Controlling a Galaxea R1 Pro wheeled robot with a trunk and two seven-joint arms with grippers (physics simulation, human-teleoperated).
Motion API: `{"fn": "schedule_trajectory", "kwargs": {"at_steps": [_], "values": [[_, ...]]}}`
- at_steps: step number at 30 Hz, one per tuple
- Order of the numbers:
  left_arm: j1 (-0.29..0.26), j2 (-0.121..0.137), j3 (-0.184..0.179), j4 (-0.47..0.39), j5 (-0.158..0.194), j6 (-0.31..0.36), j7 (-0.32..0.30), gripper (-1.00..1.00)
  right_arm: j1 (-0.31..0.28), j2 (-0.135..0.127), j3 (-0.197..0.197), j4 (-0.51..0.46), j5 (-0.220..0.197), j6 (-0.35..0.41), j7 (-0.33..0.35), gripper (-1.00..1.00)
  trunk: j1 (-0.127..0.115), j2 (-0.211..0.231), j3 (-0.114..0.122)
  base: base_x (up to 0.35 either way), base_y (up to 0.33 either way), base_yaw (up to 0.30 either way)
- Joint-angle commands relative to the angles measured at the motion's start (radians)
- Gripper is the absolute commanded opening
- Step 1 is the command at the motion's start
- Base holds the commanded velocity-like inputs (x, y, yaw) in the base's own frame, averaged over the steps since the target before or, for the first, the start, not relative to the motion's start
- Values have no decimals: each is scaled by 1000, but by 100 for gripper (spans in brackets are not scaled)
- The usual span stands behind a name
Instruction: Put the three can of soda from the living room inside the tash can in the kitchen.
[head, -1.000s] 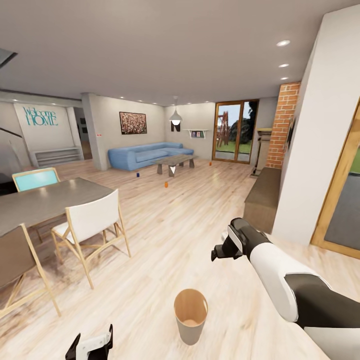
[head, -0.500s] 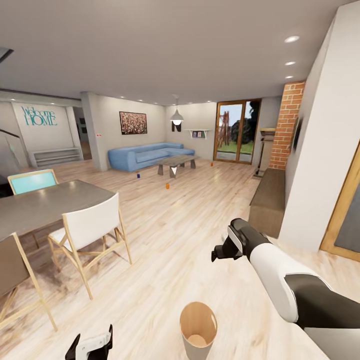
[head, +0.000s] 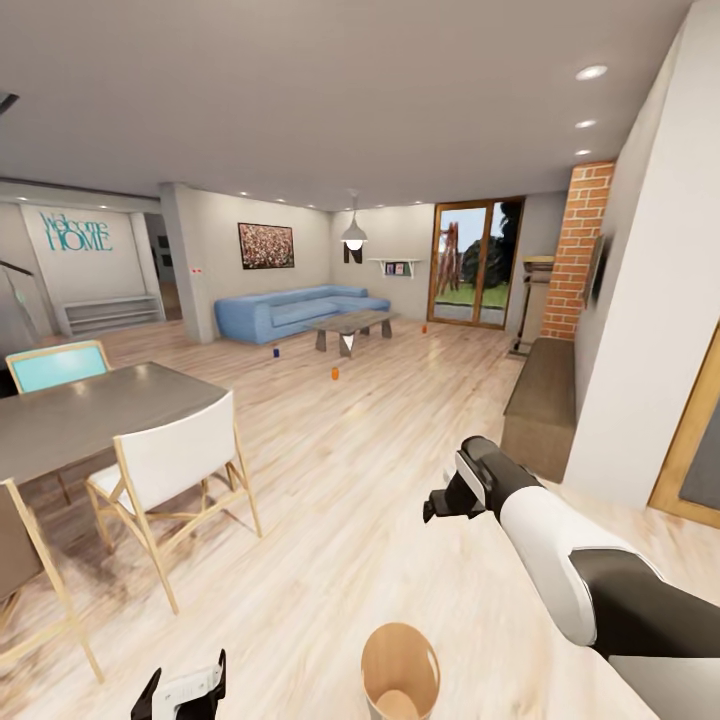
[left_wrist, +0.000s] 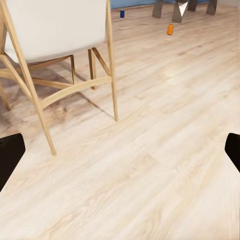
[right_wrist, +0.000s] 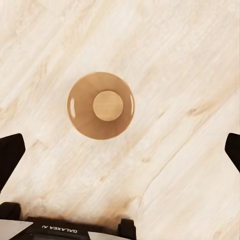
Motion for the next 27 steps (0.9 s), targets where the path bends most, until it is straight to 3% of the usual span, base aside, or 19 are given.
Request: {"fn": "schedule_trajectory", "kwargs": {"at_steps": [1, 27], "values": [[0, 0, 0, 0, 0, 0, 0, 100, 0, 0, 0, 0, 0, 0, 0, 100, 0, 0, 0, 257, 1, 0], [0, -2, 0, 0, 0, 0, 2, 100, 0, -2, 0, 1, -3, 0, 0, 100, 0, 0, 0, 34, 0, 0]]}}
